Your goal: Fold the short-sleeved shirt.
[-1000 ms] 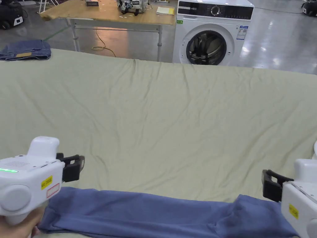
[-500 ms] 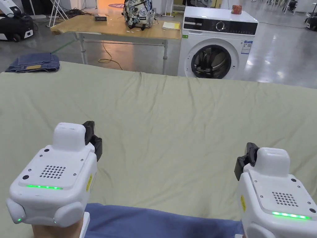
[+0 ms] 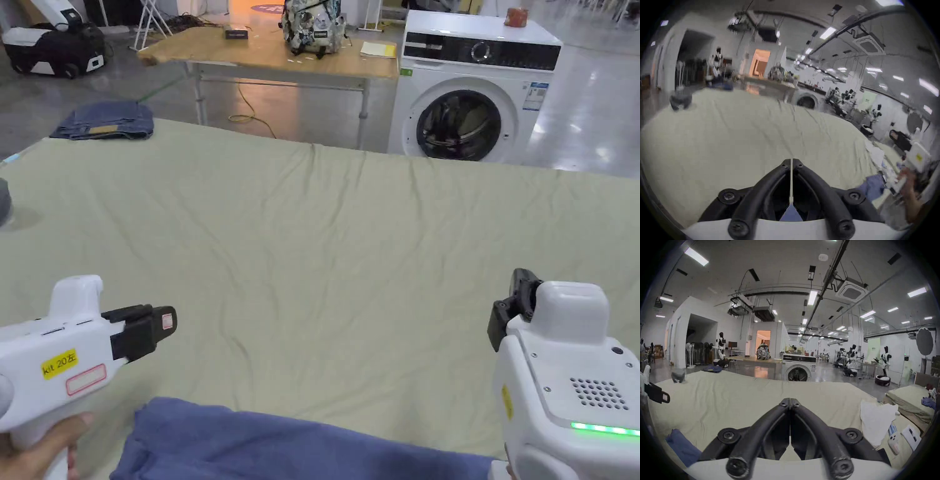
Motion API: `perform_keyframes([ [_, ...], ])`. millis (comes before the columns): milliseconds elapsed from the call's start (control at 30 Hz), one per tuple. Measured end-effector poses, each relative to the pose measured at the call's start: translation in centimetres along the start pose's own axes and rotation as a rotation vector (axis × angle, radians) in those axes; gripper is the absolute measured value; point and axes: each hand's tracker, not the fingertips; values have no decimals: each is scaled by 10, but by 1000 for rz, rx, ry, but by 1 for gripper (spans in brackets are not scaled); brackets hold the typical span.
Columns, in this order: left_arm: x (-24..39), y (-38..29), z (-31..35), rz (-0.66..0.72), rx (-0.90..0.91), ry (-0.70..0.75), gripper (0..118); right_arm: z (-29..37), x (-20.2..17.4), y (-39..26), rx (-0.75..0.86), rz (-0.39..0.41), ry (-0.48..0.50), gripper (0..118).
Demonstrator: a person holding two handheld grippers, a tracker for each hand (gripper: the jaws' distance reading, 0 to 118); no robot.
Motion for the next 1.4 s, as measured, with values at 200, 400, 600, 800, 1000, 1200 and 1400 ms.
perform_keyframes([
  [200, -78, -18, 4, 204, -248, -139, 30, -4, 0, -7, -36, 5, 18, 0],
  [400, -113, -50, -2, 249, -365, -178, 67, -6, 0, -13, -65, 9, 18, 0],
  [600, -142, -85, -29, 486, -408, -295, 68, -11, 4, -20, -92, 13, 18, 0],
  [800, -127, -99, -59, 564, -449, -437, 57, -18, 7, -27, -111, 8, 15, 0],
  [1000, -95, -102, -65, 624, -454, -391, 4, -20, 7, -31, -124, 13, 19, 0],
  [1200, -94, -93, -48, 560, -436, -327, 2, -20, 10, -33, -132, 19, 22, 0],
  [1400, -104, -71, -35, 493, -390, -284, 2, -19, 15, -31, -119, 18, 7, 0],
])
